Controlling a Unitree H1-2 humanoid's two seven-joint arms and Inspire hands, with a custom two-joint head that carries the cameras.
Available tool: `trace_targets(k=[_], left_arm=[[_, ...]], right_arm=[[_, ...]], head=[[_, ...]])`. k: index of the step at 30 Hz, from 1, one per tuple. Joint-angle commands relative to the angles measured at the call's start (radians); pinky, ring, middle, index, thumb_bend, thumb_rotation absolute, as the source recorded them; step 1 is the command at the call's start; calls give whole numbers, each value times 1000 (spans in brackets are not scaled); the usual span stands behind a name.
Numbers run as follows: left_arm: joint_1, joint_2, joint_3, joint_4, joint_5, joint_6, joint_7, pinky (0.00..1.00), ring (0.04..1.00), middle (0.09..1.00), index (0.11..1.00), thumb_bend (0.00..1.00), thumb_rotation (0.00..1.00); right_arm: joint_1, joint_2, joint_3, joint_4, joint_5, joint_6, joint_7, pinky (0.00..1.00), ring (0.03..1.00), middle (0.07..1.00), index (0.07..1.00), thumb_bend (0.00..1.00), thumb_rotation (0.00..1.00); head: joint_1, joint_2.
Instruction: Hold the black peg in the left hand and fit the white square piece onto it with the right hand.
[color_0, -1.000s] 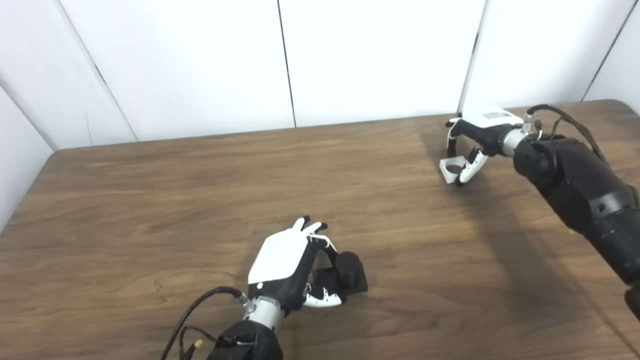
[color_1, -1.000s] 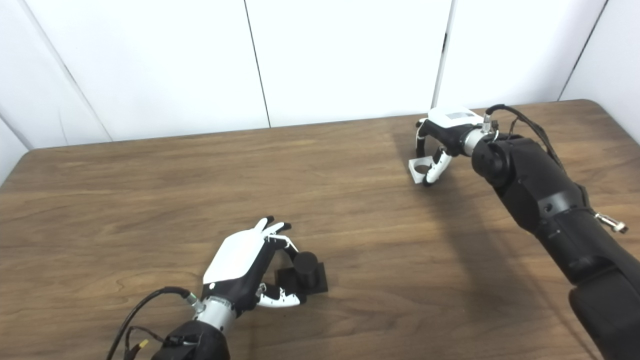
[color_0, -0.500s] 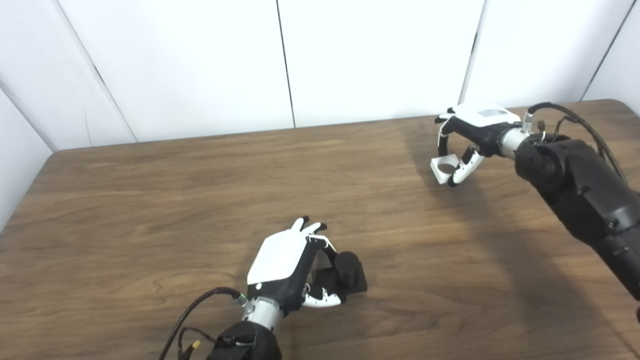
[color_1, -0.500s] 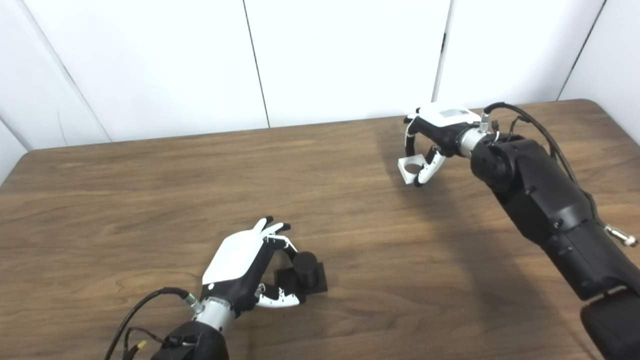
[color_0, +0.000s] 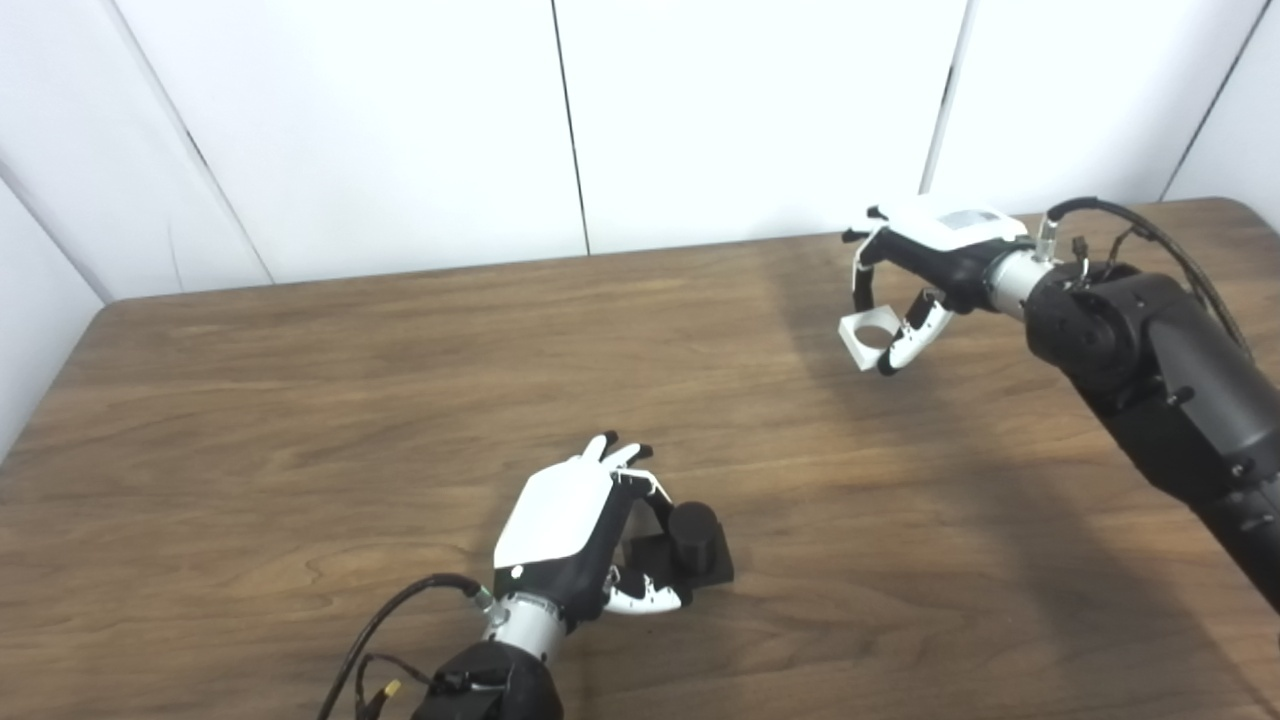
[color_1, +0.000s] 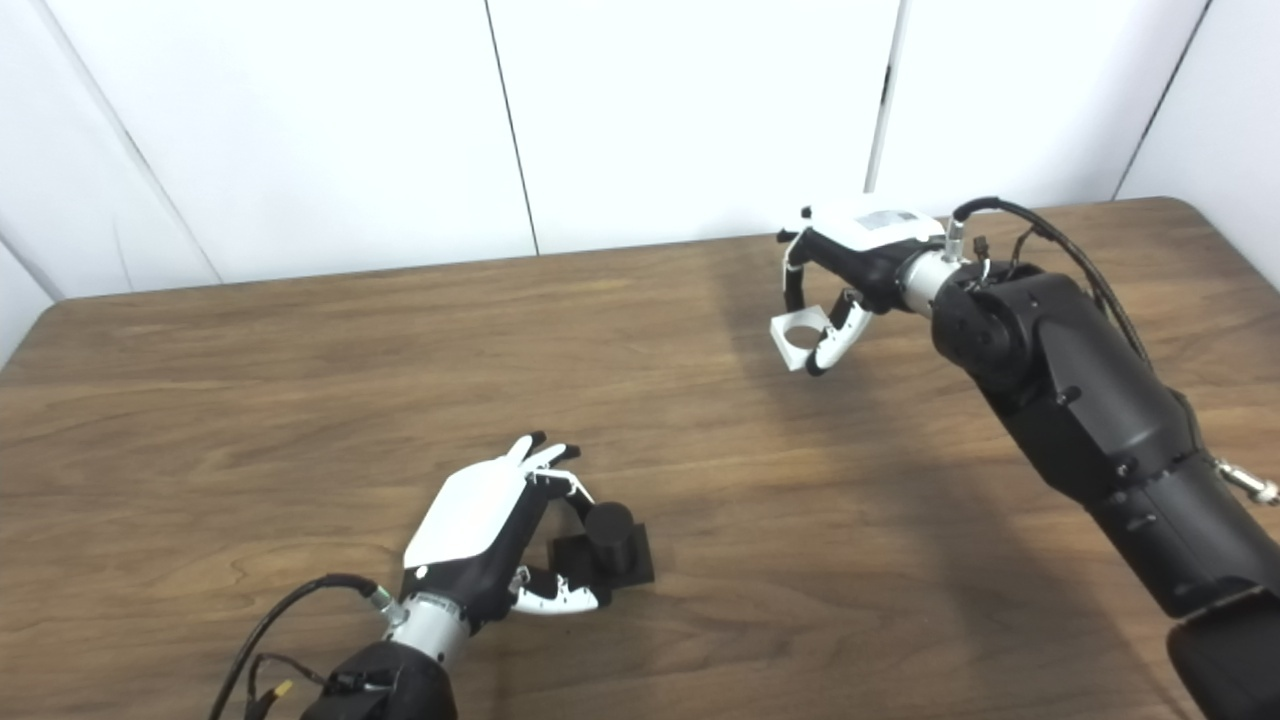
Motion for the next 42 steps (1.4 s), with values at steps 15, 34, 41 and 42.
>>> trace_targets(k=[15,34,41,42], left_arm=[[-15,0,-4,25,18,-3,17,972,1000,918,491,520,68],[-21,-10,-9,32,19,7,18,977,1000,925,491,520,68],[-23,-11,-12,30,16,5,19,981,1000,925,491,519,68],[-23,-13,-12,29,17,9,13,986,1000,928,491,519,68]], right_arm=[[-12,11,-37,-312,12,50,145,1000,1000,912,489,525,146],[-26,91,-19,-502,20,86,323,1000,1000,910,489,525,142],[-13,123,-6,-526,4,81,337,1000,1000,907,488,525,140],[-11,126,-2,-527,1,77,338,1000,1000,907,488,525,140]], head=[[6,-5],[11,3],[13,6],[13,6]])
